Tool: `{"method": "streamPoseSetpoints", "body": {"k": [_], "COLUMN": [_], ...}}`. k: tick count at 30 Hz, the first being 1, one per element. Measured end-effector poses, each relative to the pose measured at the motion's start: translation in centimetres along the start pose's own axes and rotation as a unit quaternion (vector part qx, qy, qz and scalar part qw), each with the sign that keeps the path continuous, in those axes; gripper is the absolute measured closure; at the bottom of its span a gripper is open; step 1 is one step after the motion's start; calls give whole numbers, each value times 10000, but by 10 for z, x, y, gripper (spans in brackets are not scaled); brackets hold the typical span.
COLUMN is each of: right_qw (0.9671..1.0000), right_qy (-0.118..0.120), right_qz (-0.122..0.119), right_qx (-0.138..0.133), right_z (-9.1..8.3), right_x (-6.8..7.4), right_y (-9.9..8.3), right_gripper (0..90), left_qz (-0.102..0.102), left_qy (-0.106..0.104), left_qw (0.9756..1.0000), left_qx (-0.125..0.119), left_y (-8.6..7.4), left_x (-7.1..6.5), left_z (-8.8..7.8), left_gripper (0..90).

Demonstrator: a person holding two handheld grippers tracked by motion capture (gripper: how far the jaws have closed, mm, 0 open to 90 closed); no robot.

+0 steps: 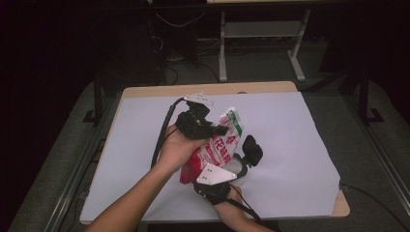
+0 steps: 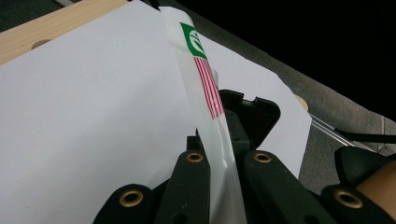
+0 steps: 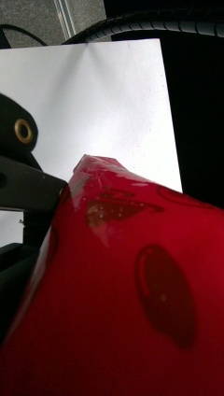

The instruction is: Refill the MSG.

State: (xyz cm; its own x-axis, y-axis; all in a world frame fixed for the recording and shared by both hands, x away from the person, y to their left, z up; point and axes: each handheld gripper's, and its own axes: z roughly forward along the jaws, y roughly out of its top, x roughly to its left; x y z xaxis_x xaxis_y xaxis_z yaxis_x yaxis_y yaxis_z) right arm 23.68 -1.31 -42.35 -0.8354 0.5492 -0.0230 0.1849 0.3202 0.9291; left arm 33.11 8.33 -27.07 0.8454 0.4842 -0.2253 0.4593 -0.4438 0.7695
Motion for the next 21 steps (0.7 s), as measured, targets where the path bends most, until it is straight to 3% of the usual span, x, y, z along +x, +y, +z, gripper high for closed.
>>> {"method": "streamPoseSetpoints", "body": {"k": [21], "right_qw": [10000], "right_qy": [5], "right_qz": [-8], "right_qx": [-32], "right_z": [0], "right_x": [0], "right_y": [1], "right_gripper": [899], "left_qz": [5], "left_qy": [-28], "left_qw": [10000], "left_qx": [7], "left_y": [0], "left_x": [-2], "left_z": [3], "left_gripper": [899]}}
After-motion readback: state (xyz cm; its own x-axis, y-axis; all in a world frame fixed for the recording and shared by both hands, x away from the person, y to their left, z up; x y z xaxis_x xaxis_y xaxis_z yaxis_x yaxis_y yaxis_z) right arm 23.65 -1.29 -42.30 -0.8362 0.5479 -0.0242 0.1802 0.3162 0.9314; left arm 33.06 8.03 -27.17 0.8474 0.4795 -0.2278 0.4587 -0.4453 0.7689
